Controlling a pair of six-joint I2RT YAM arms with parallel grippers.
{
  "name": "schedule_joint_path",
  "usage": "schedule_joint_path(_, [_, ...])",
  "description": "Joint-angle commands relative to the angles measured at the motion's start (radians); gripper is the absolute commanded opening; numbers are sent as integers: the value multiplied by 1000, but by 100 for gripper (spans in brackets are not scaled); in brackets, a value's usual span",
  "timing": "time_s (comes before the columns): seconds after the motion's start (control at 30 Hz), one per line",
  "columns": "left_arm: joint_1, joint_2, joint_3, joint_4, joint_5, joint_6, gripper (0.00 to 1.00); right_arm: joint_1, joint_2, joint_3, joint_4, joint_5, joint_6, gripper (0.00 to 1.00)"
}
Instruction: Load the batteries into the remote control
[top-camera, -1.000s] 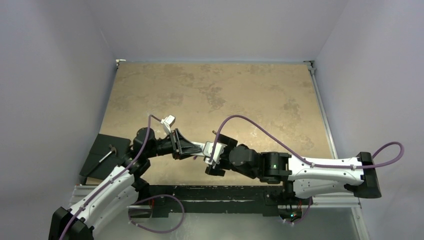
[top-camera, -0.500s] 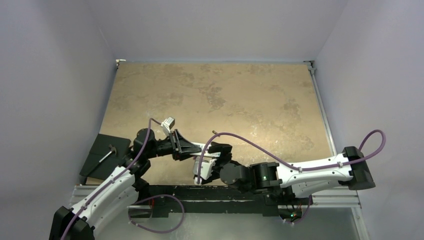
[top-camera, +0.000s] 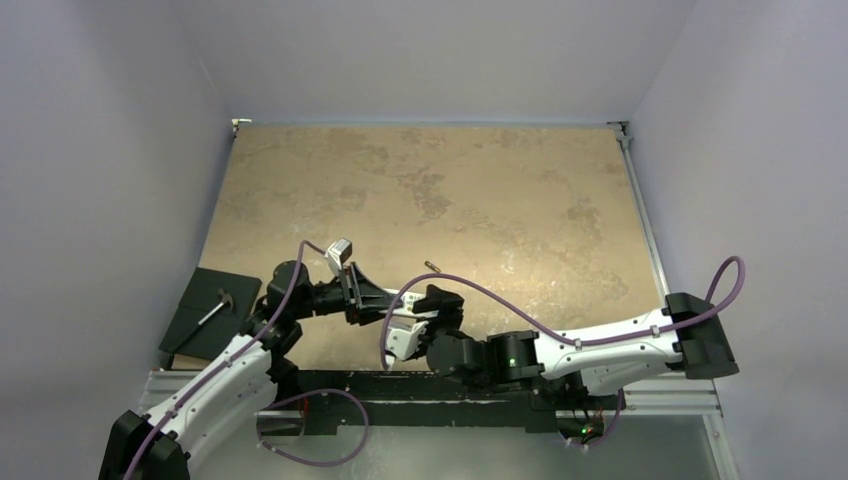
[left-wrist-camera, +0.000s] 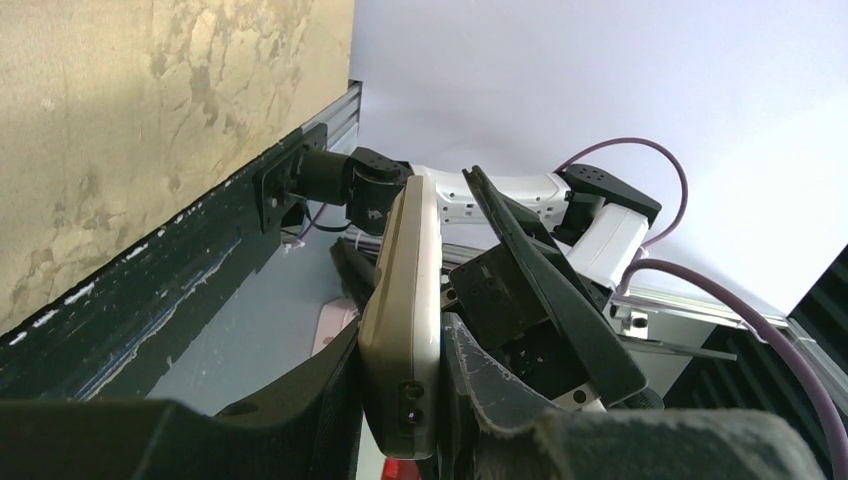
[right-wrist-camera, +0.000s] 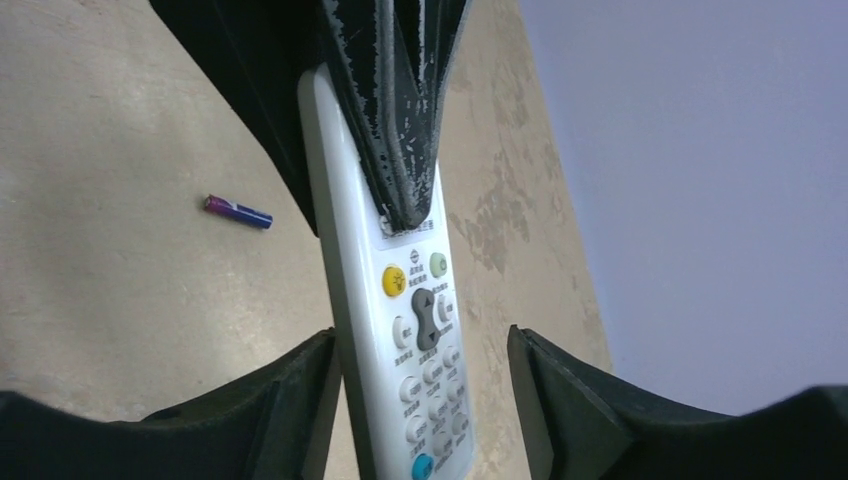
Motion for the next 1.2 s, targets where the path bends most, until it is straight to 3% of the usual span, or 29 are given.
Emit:
schedule_joint_path(0.0, [8,-23,-19,69,29,-60,0,7,-1,-5,86,76,-32,65])
schedule_joint_path(0.2, [8,-30,-30,84,37,-69,0,7,-2,-12,110,96,-37,48])
schedule_joint_path(0.37, [8,-33,-34,98,43,-73,0,9,-9,-22,142,99,-40,15])
schedule_joint_path(0.47, [8,-27,-32,109,52,-70,15,12,-11,-23,153,102,-40,0])
schedule_joint_path(0.57, [9,-23,-32,138,66,-69,28,16,-14,-29,165,101,-40,0])
schedule_joint_path(0.9, [8,-35,-6,152,68,-26,57,20,-33,-44,148,103,-14,0])
schedule_joint_path(1.17, [8,-51,142,-32,27,200,69,19,-117,-39,26,33,138,0])
